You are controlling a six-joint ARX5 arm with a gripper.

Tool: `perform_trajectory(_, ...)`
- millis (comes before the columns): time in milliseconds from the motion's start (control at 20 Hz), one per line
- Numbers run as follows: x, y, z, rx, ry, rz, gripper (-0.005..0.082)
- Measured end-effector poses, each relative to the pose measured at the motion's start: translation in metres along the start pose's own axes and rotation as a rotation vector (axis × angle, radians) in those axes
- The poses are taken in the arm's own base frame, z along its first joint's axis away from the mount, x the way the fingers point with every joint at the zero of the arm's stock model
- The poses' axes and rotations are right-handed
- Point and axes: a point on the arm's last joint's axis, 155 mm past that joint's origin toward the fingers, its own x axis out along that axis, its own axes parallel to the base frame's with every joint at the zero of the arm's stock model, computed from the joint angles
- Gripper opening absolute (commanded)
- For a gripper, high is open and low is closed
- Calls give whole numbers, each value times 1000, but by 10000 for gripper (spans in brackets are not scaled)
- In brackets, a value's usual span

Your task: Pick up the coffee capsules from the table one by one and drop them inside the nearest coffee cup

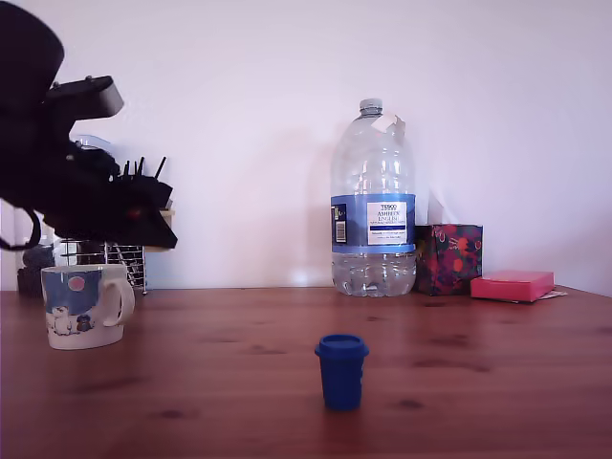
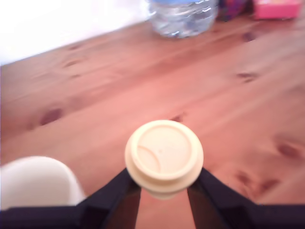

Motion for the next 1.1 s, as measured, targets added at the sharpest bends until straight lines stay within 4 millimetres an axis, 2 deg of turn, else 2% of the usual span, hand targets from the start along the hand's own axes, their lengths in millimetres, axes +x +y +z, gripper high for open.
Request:
perform_trajectory(150,1,24,2,-21,44,54,128)
perform_trajectory(450,-5,59,-16,-72,155,120,128)
perform_trajectory(800,-11,79,-28,-107,198,162,128)
perform_trajectory(1000,-12,83,-28,-111,198,169,138)
perform_trajectory(1100,-12,83,-28,-111,198,169,242)
